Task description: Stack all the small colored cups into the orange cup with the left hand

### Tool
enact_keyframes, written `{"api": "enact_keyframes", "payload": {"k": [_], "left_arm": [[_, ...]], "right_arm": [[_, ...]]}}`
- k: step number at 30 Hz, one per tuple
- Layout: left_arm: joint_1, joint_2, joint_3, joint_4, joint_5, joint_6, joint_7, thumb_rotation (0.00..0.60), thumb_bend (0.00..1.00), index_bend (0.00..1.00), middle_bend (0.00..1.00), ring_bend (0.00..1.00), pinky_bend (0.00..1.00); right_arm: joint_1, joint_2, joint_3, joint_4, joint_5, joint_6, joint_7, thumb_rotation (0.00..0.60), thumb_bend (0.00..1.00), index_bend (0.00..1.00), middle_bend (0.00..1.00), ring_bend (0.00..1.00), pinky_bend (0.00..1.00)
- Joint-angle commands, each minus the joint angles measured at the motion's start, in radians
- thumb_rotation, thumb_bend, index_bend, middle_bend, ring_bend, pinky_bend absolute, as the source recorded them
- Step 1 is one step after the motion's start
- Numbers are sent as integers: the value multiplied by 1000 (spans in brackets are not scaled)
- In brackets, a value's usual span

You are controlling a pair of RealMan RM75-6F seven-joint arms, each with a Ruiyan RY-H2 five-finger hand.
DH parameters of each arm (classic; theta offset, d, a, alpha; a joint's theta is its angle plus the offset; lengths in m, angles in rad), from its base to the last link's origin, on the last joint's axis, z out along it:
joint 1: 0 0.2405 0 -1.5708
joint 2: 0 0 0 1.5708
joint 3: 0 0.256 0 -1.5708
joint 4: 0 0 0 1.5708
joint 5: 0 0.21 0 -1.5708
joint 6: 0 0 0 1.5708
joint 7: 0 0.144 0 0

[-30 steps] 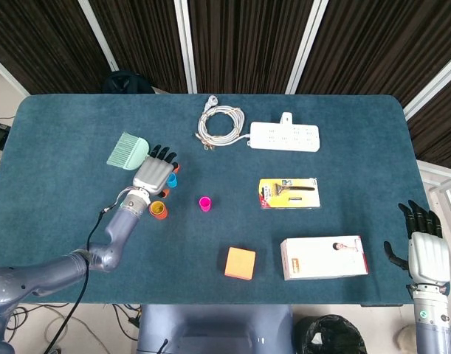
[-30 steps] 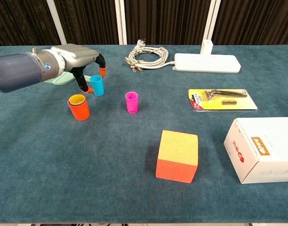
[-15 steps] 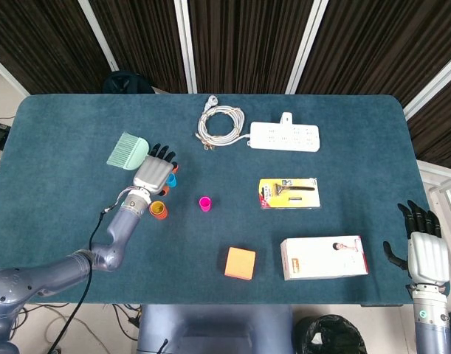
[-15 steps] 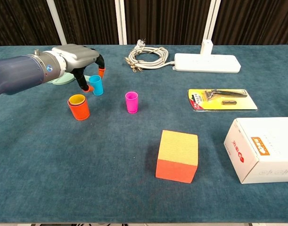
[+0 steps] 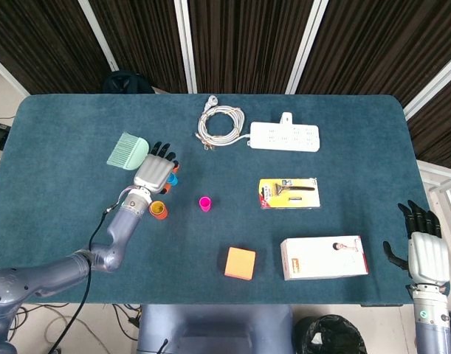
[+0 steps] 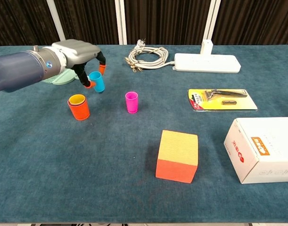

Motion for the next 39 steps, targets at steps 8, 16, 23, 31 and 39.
{"api": "enact_keyframes", "payload": {"k": [8, 16, 23, 31, 39], "left_arm": [[46, 256, -22, -403, 23, 122, 68, 600, 349, 473, 216, 0, 0], [97, 418, 26, -629, -10, 154, 122, 600, 349, 463, 217, 0, 0], [132, 494, 70, -712, 34, 158, 103, 600, 349, 463, 217, 0, 0], [149, 481, 107, -685, 70, 142, 74, 600, 349, 462, 217, 0, 0], [139, 421, 115, -618, 83, 122, 60, 600, 348, 461, 217, 0, 0]], "right_arm": [[-1, 5, -3, -10, -12, 5, 10, 600, 398, 129, 73, 90, 48], [-3, 10, -8, -23, -26, 10, 16, 600, 399, 129, 73, 90, 48], [-7, 15, -11, -37, -39, 23, 15, 600, 398, 129, 73, 90, 48], [-7, 14, -13, -37, -43, 24, 16, 600, 398, 129, 72, 90, 48], [-7, 13, -11, -33, -44, 27, 23, 600, 398, 129, 72, 90, 48]]}}
